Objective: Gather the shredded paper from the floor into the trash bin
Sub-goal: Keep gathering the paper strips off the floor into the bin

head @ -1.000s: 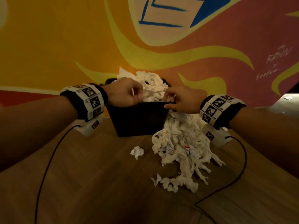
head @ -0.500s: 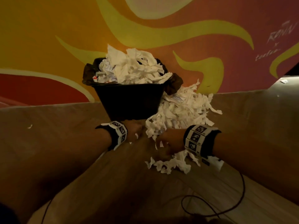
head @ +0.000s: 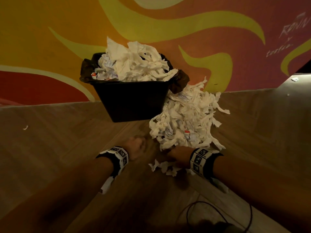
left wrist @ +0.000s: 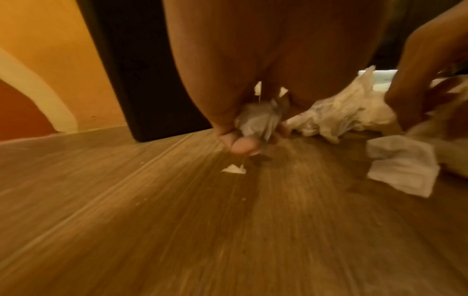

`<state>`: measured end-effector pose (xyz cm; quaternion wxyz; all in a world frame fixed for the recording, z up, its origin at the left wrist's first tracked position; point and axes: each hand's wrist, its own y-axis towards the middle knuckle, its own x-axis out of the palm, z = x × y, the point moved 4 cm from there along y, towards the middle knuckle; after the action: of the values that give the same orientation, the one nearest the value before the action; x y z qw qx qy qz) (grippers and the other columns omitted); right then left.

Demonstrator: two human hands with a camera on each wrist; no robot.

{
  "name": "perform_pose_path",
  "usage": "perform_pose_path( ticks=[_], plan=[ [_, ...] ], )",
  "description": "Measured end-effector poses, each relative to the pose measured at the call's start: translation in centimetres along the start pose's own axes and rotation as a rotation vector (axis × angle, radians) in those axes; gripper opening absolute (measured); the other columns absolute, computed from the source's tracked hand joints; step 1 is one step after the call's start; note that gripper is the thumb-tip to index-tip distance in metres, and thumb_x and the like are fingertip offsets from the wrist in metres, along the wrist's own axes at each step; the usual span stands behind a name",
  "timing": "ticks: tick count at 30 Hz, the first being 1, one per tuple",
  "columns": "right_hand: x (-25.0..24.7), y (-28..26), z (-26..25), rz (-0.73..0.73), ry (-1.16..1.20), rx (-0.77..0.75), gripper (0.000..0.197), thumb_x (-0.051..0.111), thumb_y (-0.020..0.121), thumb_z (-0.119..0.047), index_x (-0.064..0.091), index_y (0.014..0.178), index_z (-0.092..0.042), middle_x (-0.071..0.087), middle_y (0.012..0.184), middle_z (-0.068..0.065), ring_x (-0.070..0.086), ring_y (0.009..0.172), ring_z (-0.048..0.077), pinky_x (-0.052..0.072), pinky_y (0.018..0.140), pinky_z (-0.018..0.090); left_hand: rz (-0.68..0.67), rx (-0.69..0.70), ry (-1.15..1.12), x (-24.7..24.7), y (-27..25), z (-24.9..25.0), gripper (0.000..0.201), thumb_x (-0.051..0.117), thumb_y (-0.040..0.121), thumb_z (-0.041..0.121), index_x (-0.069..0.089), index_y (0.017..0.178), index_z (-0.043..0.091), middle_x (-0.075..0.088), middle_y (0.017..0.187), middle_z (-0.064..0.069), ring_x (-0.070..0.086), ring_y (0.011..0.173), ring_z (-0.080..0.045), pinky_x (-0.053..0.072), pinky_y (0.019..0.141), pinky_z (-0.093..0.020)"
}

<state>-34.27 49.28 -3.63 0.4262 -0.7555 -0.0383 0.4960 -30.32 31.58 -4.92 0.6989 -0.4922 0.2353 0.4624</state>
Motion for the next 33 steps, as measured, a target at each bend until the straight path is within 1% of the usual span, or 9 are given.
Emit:
perform_pose_path(
  ticks=[5, 7, 9, 12, 14, 18, 23, 28, 33],
  plan=[
    [-2.2, -0.7, -0.8, 0.038, 0.111, -0.032, 0.024, 0.049, 0.095, -0.012, 0.062, 0.114, -0.004, 0.061, 0.116, 0.014, 0.056, 0.106, 0.028, 0.035, 0.075, 0.024, -0.020, 0.209, -0.144, 1.8, 0.4, 2.3, 0.017, 0.052, 0.090, 0.025, 0.051, 0.106, 0.021, 0.052, 0.087, 0.013, 0.054, 0.076, -0.006, 0.042, 0.062, -0.014],
    [-3.5, -1.2, -0.6, 0.044, 0.153, -0.033, 0.037, 0.046, 0.093, -0.005, 0.057, 0.127, -0.013, 0.058, 0.125, 0.010, 0.055, 0.112, 0.026, 0.039, 0.081, 0.025, -0.017, 0.263, -0.129, 2.6, 0.6, 2.7, 0.035, 0.058, 0.084, 0.036, 0.048, 0.117, 0.027, 0.050, 0.099, 0.020, 0.050, 0.083, 0.003, 0.041, 0.070, -0.011],
    [-5.0, -1.8, -0.1, 0.052, 0.197, -0.030, 0.047, 0.042, 0.090, 0.002, 0.055, 0.130, -0.020, 0.060, 0.118, 0.005, 0.057, 0.106, 0.023, 0.047, 0.084, 0.028, -0.028, 0.277, -0.060, 3.7, 0.9, 2.7, 0.049, 0.061, 0.082, 0.045, 0.046, 0.126, 0.027, 0.052, 0.118, 0.012, 0.053, 0.100, -0.007, 0.046, 0.086, -0.023],
    [-7.4, -3.3, 1.0, 0.086, 0.327, -0.026, 0.050, 0.036, 0.087, 0.011, 0.061, 0.122, -0.014, 0.048, 0.083, -0.011, 0.059, 0.070, -0.003, 0.052, 0.063, 0.012, -0.088, 0.247, 0.031, 5.4, 1.1, 2.1, 0.034, 0.062, 0.087, 0.032, 0.053, 0.117, 0.020, 0.052, 0.118, 0.003, 0.055, 0.106, -0.017, 0.044, 0.082, -0.024],
    [-9.1, -4.4, 1.6, 0.131, 0.336, -0.031, 0.051, 0.032, 0.083, 0.017, 0.066, 0.114, -0.006, 0.048, 0.088, -0.014, 0.053, 0.064, -0.020, 0.042, 0.054, 0.001, -0.098, 0.239, 0.060, 5.6, 1.0, 2.0, 0.011, 0.055, 0.089, 0.021, 0.055, 0.100, 0.020, 0.054, 0.111, -0.001, 0.055, 0.097, -0.018, 0.043, 0.077, -0.027],
    [-10.9, -5.9, 3.3, 0.185, 0.350, -0.010, 0.040, 0.037, 0.084, 0.005, 0.072, 0.089, -0.013, 0.064, 0.117, 0.006, 0.062, 0.087, 0.006, 0.049, 0.070, 0.018, -0.078, 0.212, -0.020, 4.8, 0.6, 2.9, 0.010, 0.048, 0.090, 0.018, 0.057, 0.096, 0.020, 0.056, 0.100, 0.002, 0.051, 0.086, -0.014, 0.040, 0.070, -0.026],
    [-11.0, -7.0, 4.7, 0.145, 0.335, 0.027, 0.035, 0.044, 0.097, -0.031, 0.065, 0.071, -0.022, 0.061, 0.078, -0.005, 0.053, 0.073, 0.012, 0.039, 0.074, 0.032, -0.036, 0.206, -0.093, 4.4, 0.5, 5.5, 0.021, 0.047, 0.092, 0.026, 0.052, 0.111, 0.020, 0.060, 0.103, -0.001, 0.055, 0.086, -0.016, 0.040, 0.066, -0.025],
    [-7.8, -5.9, 4.4, 0.065, 0.230, 0.067, 0.055, 0.035, 0.100, -0.046, 0.068, 0.083, -0.005, 0.067, 0.082, 0.010, 0.056, 0.071, 0.017, 0.050, 0.073, 0.033, -0.081, 0.205, 0.011, 7.2, 1.2, 7.8, 0.063, 0.063, 0.082, 0.054, 0.040, 0.134, 0.027, 0.046, 0.134, 0.002, 0.051, 0.117, -0.021, 0.047, 0.096, -0.038],
    [-4.2, -4.5, 4.5, 0.005, 0.160, 0.041, 0.023, 0.052, 0.094, -0.029, 0.058, 0.115, -0.022, 0.054, 0.091, -0.006, 0.053, 0.078, 0.011, 0.046, 0.069, 0.026, -0.066, 0.203, 0.100, 9.1, 1.9, 8.8, 0.051, 0.055, 0.092, 0.043, 0.042, 0.139, 0.027, 0.042, 0.142, -0.001, 0.044, 0.128, -0.024, 0.041, 0.104, -0.040]
  ],
)
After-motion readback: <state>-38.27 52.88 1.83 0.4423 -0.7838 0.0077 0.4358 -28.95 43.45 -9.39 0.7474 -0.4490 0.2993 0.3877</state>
